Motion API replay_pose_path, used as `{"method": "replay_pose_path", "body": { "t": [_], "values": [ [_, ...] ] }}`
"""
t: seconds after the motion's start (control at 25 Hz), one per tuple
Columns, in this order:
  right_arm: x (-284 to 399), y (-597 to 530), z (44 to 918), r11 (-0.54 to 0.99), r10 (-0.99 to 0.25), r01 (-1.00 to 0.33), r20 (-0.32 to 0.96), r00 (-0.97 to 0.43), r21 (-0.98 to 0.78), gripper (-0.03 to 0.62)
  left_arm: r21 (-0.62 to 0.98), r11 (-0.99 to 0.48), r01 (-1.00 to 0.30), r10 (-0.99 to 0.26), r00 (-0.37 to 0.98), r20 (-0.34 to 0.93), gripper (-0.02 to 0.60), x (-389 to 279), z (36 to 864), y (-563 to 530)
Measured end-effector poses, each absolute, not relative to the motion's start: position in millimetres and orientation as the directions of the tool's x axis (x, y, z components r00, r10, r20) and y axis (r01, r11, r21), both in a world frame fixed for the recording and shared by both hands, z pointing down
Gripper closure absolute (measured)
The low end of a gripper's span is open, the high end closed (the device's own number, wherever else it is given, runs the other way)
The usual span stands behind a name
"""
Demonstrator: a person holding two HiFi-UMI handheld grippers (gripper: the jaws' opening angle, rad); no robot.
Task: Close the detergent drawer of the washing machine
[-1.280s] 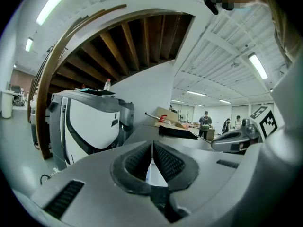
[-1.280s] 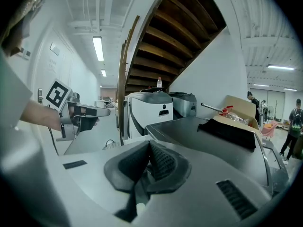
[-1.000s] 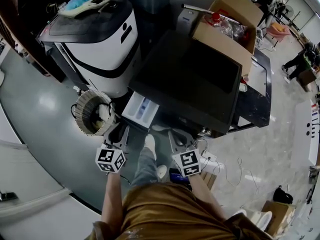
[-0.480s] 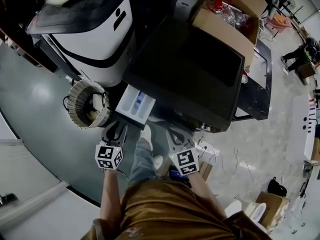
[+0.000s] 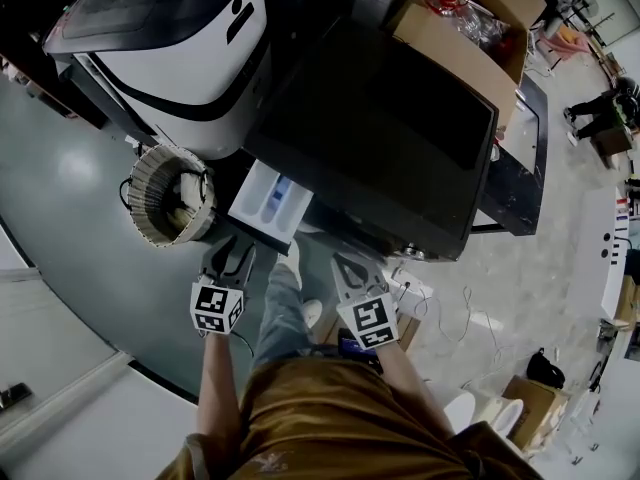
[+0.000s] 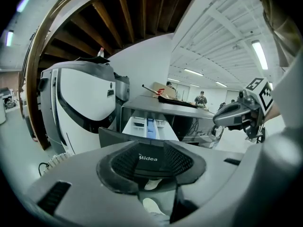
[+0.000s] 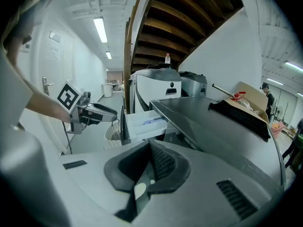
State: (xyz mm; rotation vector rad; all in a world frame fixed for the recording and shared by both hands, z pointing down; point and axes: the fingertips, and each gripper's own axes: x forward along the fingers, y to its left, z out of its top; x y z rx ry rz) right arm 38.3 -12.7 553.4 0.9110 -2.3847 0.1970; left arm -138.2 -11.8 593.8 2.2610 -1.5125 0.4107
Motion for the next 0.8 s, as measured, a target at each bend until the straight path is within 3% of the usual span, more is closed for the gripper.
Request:
{"method": "replay_pose_path", "body": {
  "t": [0.8],
  "values": [
    [43.0,-15.6,562.6,0.749,-0.554,-0.662,0.576,-0.601,0.028,0.582,0.141,-0.405,-0.903,-0.795,0.424,0.434,0.403,-133.7,603.0,-20.0]
  ]
}}
